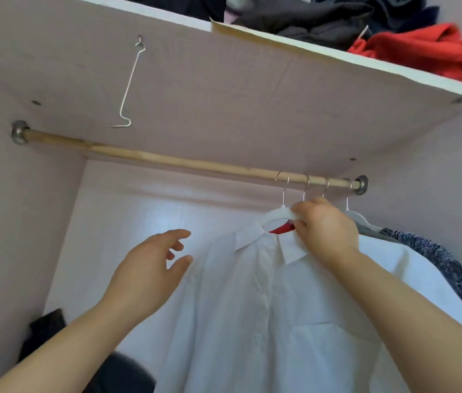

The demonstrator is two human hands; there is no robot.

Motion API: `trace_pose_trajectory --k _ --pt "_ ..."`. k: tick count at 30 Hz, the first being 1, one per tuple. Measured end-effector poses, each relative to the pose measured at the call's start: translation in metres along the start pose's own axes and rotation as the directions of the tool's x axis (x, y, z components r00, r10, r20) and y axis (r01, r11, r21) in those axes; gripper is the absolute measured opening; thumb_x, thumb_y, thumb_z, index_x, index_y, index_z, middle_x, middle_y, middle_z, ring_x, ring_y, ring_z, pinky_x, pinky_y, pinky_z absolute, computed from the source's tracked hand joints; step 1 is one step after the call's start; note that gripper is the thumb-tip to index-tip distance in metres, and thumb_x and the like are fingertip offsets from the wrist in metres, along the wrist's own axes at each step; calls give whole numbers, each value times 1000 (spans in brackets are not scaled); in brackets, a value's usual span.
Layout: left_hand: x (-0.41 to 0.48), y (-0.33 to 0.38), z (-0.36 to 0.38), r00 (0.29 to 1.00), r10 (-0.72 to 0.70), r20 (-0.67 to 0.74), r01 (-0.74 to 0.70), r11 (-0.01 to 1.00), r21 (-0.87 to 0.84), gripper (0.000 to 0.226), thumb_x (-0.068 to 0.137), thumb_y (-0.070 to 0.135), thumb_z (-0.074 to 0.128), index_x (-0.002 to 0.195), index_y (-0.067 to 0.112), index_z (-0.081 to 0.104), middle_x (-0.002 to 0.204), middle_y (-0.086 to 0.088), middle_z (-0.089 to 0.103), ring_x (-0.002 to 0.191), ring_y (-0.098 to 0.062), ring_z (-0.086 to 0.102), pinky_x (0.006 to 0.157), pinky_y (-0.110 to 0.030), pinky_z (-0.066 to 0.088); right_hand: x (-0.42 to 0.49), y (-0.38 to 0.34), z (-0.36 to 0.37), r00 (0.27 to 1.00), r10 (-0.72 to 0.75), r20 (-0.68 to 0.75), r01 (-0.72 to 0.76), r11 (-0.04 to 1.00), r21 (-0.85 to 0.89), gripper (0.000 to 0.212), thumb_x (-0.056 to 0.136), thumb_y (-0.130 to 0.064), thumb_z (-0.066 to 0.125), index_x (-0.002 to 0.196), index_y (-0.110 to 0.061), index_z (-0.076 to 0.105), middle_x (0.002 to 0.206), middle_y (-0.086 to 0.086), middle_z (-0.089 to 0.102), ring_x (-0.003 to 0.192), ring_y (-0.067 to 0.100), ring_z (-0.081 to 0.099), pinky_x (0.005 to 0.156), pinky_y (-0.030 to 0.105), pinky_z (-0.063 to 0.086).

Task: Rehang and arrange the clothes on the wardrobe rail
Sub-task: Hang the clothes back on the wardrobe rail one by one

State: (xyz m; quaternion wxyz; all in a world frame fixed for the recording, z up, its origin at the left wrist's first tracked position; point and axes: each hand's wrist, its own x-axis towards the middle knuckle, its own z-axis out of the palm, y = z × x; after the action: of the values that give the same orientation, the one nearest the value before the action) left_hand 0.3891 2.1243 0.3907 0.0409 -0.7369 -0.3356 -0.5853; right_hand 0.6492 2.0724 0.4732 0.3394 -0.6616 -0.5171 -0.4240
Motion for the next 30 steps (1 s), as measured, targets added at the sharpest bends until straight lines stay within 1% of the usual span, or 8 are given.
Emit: trace_pose_trajectory --k 4,10,13,15,20,23,26,30 --pt "25 -6 18 999 19 -29 -18 1000 17 38 87 28 58 124 34 50 99 18 54 89 -3 53 74 -20 37 35 8 15 999 44 -22 -42 996 83 30 87 -13 49 113 -23 61 117 5 53 106 30 54 74 33 42" --pt "38 -16 36 999 38 -36 -35 997 65 39 87 31 57 125 37 48 97 21 52 89 0 53 73 -18 35 62 13 38 997 66 -35 -60 986 156 34 86 -10 48 116 -21 61 120 7 52 109 29 53 78 34 44" --pt "36 -21 43 999 30 -33 -28 997 66 39 87 30 57 124 36 48 96 21 52 89 0 53 71 -17 35 55 15 59 998 68 -2 -67 986 155 33 86 -10 49 115 -20 60 116 6 53 103 30 55 74 35 45" --pt "32 -23 47 999 27 -27 -25 997 76 38 88 30 56 124 37 48 96 21 52 89 0 52 70 -15 35 48 18 69 998 58 -26 -54 990 127 30 88 -12 46 114 -17 60 114 6 54 99 31 55 71 35 46" --pt "23 -25 53 1000 -2 -2 2 997 78 38 89 31 55 125 37 47 99 20 52 89 0 51 71 -15 35 38 27 74 995 -49 -82 60 988 145 32 87 -11 47 117 -17 59 115 5 58 103 28 52 66 31 39" --pt "11 -26 54 999 -25 27 23 996 89 39 89 32 54 127 36 45 101 19 52 90 0 50 74 -16 35 23 30 77 987 -104 -121 126 973 194 42 85 -10 56 127 -14 55 126 6 57 114 28 51 83 35 42" --pt "-9 -29 51 997 -50 57 45 994 100 41 89 32 55 128 37 44 101 20 50 89 1 49 72 -14 34 2 36 81 963 -175 -203 211 963 170 49 75 -3 68 123 -6 58 120 17 60 110 36 55 92 43 41" --pt "-53 -35 41 985 -120 123 110 990 83 41 89 31 54 129 37 43 105 20 51 90 2 48 75 -13 34 -42 44 90 979 -127 -158 158 967 198 47 79 -5 64 126 -4 56 130 21 53 123 39 47 99 48 37"
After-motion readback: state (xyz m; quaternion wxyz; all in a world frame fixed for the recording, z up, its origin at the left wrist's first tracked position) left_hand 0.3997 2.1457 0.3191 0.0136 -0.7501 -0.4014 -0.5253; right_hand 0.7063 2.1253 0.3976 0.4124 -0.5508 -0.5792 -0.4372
